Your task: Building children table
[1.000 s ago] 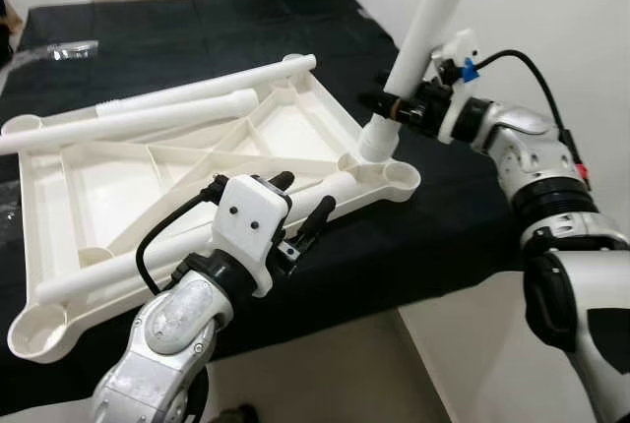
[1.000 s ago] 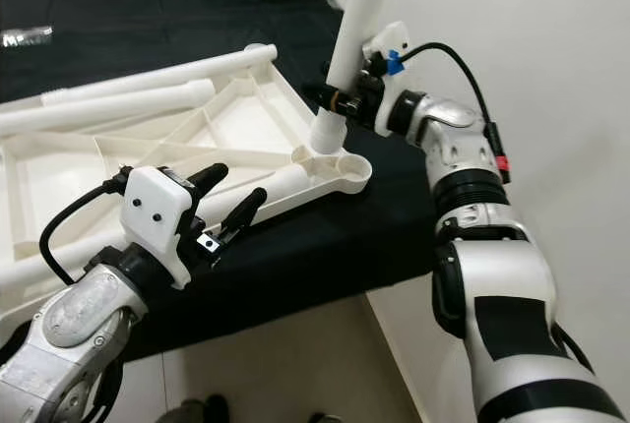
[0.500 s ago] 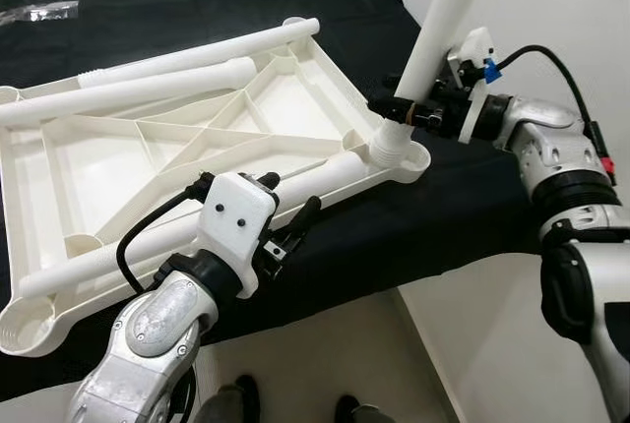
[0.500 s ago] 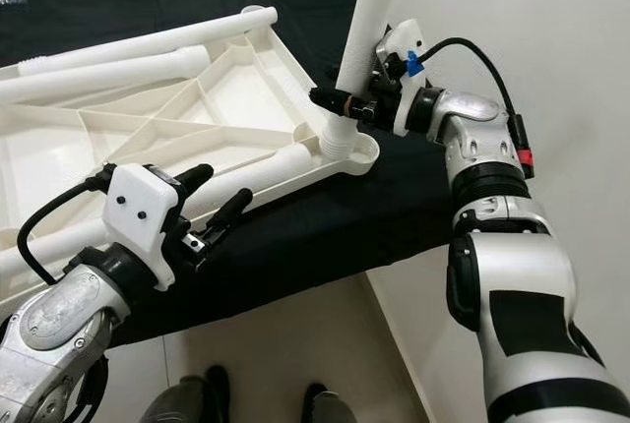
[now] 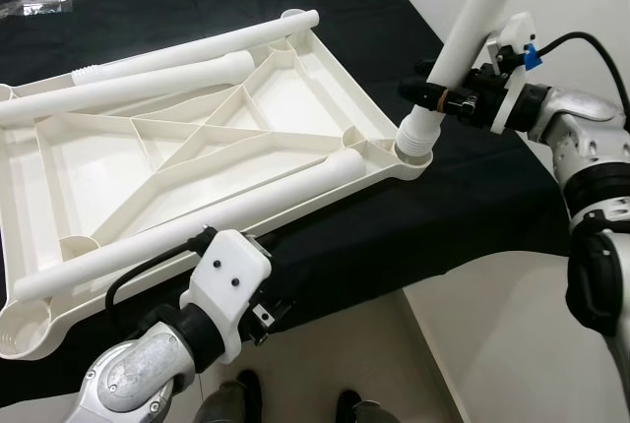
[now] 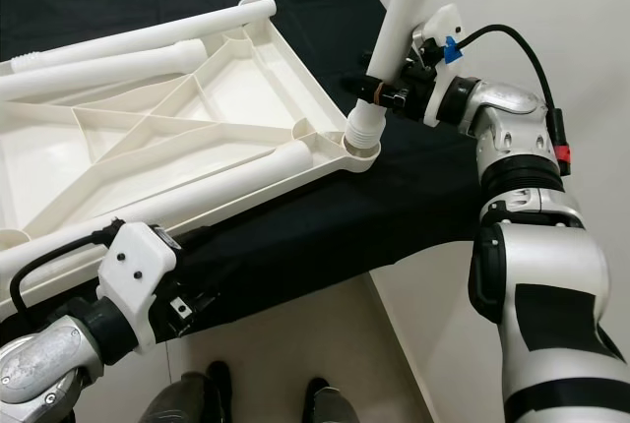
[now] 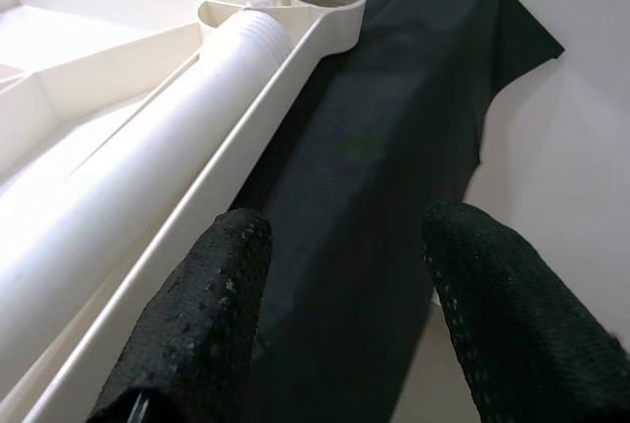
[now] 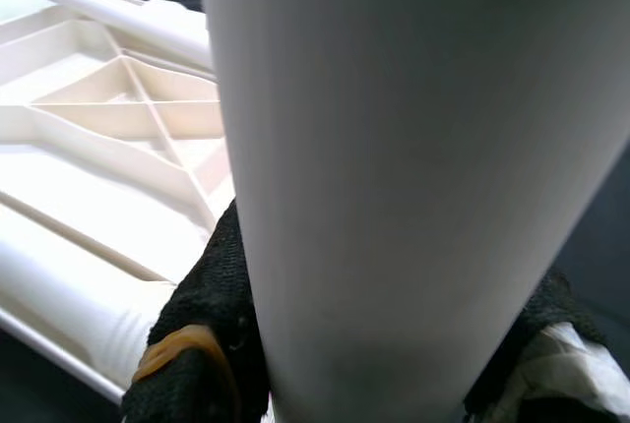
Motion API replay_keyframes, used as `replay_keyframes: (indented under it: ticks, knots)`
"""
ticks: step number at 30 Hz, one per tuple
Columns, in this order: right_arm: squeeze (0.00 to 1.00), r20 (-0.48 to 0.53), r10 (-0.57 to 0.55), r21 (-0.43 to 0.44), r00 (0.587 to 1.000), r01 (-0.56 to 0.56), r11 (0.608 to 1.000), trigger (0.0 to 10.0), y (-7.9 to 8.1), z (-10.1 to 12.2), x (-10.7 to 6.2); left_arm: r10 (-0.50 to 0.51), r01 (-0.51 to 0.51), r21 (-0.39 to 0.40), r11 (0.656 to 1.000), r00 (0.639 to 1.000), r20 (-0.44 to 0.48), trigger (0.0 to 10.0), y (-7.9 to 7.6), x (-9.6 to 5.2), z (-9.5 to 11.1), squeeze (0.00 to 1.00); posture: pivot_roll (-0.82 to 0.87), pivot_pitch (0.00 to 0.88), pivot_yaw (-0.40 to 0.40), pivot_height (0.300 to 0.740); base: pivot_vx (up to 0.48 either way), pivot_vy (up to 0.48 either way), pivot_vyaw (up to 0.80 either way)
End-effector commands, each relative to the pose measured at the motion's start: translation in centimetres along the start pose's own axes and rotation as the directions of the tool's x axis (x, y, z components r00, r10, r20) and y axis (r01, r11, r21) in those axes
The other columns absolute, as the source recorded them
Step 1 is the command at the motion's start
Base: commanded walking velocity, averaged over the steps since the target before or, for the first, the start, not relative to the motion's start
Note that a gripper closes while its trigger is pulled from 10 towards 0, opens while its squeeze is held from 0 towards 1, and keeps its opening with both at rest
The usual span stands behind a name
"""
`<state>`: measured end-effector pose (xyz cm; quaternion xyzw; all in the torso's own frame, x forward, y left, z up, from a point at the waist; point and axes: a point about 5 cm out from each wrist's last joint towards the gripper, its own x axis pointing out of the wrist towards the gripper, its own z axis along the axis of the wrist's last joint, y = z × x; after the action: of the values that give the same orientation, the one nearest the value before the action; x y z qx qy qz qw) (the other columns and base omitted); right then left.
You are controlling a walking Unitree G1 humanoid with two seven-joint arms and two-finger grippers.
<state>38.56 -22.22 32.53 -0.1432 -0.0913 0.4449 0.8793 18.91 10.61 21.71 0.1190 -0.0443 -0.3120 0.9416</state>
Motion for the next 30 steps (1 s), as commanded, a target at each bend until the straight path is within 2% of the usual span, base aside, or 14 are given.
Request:
replay_keyframes:
  ticks: [1, 5, 11, 14, 21, 25, 30]
  knots:
    - [0.0, 0.006, 0.043, -0.015, 0.999, -0.043, 0.999, 0.0, 0.3, -0.1, -0.1, -0.009, 0.009, -0.007, 1.0, 1.0, 0.0, 10.0, -0.3, 0.0, -0.1, 0.0, 0.13, 0.312, -0.075, 0.74, 0.0, 0.0, 0.0]
    - [0.0, -0.012, 0.114, 0.001, 0.993, -0.114, 0.993, 0.0, 0.8, -0.7, -0.1, 0.003, -0.003, -0.001, 1.0, 1.0, 0.003, 10.0, 0.1, -0.1, 0.1, 0.0, 0.13, 0.314, -0.073, 0.74, 0.0, 0.0, 0.0]
    - [0.0, -0.043, 0.066, -0.017, 0.997, -0.067, 0.998, 0.0, 0.4, -1.1, -0.9, 0.008, -0.008, 0.008, 1.0, 1.0, 0.008, 10.0, 0.3, -0.3, 0.3, 0.0, 0.14, 0.32, -0.07, 0.74, 0.0, 0.0, 0.0]
    - [0.0, -0.063, -0.02, -0.042, 0.998, 0.017, 0.999, 0.0, -0.2, -1.1, -1.6, 0.028, -0.029, 0.024, 0.999, 0.999, 0.014, 10.0, 0.7, -0.3, 0.5, 0.0, 0.14, 0.325, -0.066, 0.74, 0.0, 0.0, 0.0]
    - [0.0, -0.053, -0.091, -0.072, 0.994, 0.087, 0.994, 0.0, -0.9, -0.3, -1.8, 0.03, -0.03, 0.024, 0.999, 0.999, 0.019, 10.0, 0.8, -0.3, 0.6, 0.0, 0.14, 0.331, -0.067, 0.74, 0.0, 0.0, 0.0]
    - [0.0, -0.041, -0.088, -0.065, 0.995, 0.085, 0.994, 0.0, -0.9, -0.2, -1.8, 0.033, -0.034, 0.026, 0.999, 0.999, 0.02, 10.0, 0.9, -0.3, 0.7, 0.0, 0.14, 0.333, -0.068, 0.74, 0.0, 0.0, 0.0]
    - [0.0, -0.027, -0.02, -0.032, 0.999, 0.019, 0.999, 0.0, 0.1, -1.4, -0.9, 0.036, -0.037, 0.026, 0.999, 0.999, 0.026, 10.0, 1.0, -0.2, 0.8, 0.0, 0.14, 0.336, -0.068, 0.74, 0.0, 0.0, 0.0]
